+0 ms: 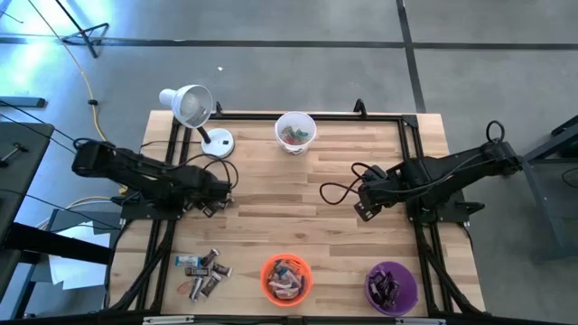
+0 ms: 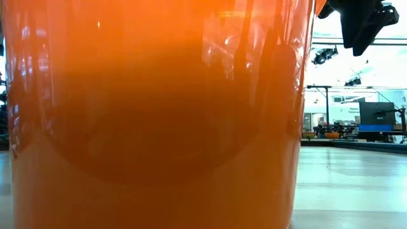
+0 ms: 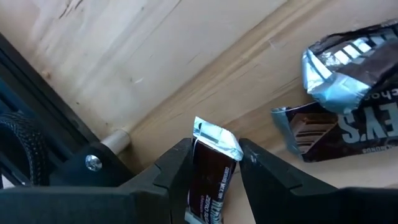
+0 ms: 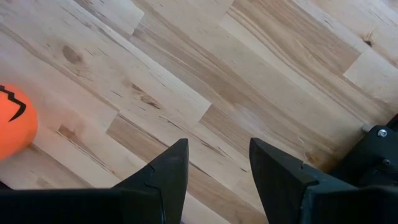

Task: Organize candy in baskets
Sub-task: Put the dark brown chocolate bar into the dark purple bucket

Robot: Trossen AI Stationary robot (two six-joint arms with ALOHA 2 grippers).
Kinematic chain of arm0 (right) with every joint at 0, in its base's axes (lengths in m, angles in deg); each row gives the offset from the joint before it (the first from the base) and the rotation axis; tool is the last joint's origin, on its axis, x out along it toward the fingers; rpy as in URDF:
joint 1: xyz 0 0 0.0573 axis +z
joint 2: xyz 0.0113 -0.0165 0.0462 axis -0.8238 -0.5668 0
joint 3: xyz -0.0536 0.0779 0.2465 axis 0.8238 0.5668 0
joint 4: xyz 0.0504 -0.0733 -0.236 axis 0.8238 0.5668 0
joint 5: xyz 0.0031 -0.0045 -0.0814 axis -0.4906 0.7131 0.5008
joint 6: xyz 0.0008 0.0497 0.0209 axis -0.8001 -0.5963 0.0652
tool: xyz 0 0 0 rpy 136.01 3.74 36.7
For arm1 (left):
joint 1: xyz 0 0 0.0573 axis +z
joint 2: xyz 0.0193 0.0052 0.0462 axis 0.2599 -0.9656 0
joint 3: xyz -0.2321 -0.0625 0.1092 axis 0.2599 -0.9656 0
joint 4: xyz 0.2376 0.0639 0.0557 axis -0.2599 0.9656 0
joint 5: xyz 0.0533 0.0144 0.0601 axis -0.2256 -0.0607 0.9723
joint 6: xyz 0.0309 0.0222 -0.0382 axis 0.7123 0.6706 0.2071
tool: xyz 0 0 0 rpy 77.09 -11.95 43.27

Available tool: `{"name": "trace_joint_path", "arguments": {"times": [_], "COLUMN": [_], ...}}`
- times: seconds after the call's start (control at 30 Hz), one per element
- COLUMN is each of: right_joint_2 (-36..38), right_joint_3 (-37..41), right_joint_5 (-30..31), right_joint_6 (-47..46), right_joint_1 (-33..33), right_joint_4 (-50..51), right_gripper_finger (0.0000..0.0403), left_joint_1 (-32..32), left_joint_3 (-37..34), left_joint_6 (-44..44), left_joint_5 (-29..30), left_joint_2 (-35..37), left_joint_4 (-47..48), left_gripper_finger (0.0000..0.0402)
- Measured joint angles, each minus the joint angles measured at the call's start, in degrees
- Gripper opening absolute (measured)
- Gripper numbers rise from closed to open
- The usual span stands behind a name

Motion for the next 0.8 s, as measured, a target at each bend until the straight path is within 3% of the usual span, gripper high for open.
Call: {"name": "trace_joint_path", "arguments": {"times": [0.2,0.43,0.7,0.8], "right_joint_2": [0.00,0.00,0.00,0.00], "right_joint_3": [0.00,0.00,0.00,0.00], "right_joint_5": [0.01,0.01,0.24,1.60], "right_joint_6": [0.15,1.03,1.03,1.03], "right_joint_1": [0.00,0.00,0.00,0.00], "right_joint_4": [-0.01,-0.01,-0.01,-0.05], "right_gripper_finger": [0.0165,0.0165,0.0165,0.0165], "left_joint_1": [0.95,0.93,0.93,0.96], "left_joint_3": [0.13,0.08,0.95,2.62], "left_joint_6": [0.00,-0.02,0.01,0.04], "left_joint_5": [-0.32,-0.10,0.24,2.91], "left_joint_2": [-1.08,-1.08,-0.44,0.53], "left_joint_4": [0.22,-0.08,0.51,2.62], "left_gripper_finger": [0.0110,0.0015,0.0009,0.0008]}}
